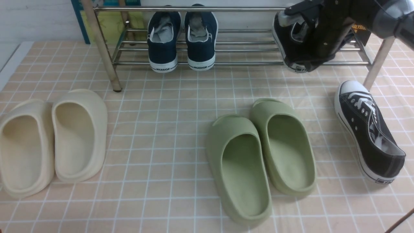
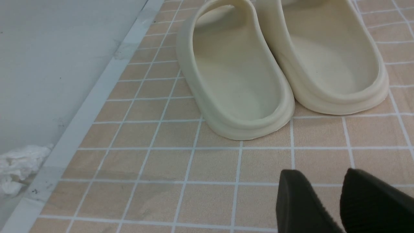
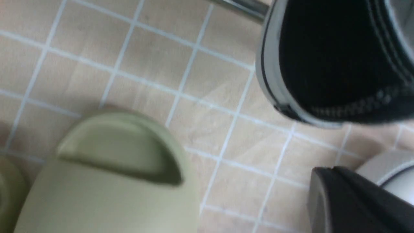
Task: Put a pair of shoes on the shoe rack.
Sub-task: Use the right arm to put a shoe into the shoe rack, then use the right arm to grab the shoe closest to it
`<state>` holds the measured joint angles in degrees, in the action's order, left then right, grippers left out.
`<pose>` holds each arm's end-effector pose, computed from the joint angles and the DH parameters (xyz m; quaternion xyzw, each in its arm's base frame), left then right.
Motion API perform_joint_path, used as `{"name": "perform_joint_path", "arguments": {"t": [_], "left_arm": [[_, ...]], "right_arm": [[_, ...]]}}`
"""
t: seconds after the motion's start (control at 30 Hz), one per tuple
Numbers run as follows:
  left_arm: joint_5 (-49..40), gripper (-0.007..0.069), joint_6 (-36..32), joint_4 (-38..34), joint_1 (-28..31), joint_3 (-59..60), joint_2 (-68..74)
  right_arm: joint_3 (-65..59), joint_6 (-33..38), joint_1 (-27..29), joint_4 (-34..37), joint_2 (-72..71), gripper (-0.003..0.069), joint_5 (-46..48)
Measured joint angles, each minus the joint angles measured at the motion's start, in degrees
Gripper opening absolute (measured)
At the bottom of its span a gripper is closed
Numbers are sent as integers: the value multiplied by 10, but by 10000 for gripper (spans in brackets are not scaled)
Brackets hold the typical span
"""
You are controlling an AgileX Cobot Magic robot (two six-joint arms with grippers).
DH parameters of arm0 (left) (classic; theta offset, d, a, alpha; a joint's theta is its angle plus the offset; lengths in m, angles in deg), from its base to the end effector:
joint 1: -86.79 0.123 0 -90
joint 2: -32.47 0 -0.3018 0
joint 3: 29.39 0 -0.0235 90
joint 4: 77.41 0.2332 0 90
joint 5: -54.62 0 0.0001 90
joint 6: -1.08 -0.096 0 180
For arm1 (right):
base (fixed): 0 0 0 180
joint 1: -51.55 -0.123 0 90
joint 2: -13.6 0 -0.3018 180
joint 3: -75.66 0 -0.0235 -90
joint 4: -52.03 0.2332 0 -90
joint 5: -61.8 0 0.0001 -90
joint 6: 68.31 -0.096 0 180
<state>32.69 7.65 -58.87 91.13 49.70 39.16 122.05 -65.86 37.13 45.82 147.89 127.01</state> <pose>0.0214 0.0131 0.1713 0.0090 0.8015 0.1254 0.5847 0.4733 0.1120 0.2859 -0.1530 0.9591 -0.0286 0.2364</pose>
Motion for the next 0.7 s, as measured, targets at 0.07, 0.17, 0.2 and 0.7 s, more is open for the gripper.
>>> {"name": "perform_joint_path", "arguments": {"t": [0.07, 0.17, 0.2, 0.7], "left_arm": [[0, 237, 0, 0, 0, 0, 0], [0, 237, 0, 0, 0, 0, 0], [0, 237, 0, 0, 0, 0, 0], [0, 237, 0, 0, 0, 0, 0]], "right_arm": [[1, 5, 0, -1, -19, 69, 41], [-4, 11, 0, -1, -42, 132, 52], [-26, 12, 0, -1, -67, 181, 54], [-390, -18, 0, 11, -233, 368, 35]]}}
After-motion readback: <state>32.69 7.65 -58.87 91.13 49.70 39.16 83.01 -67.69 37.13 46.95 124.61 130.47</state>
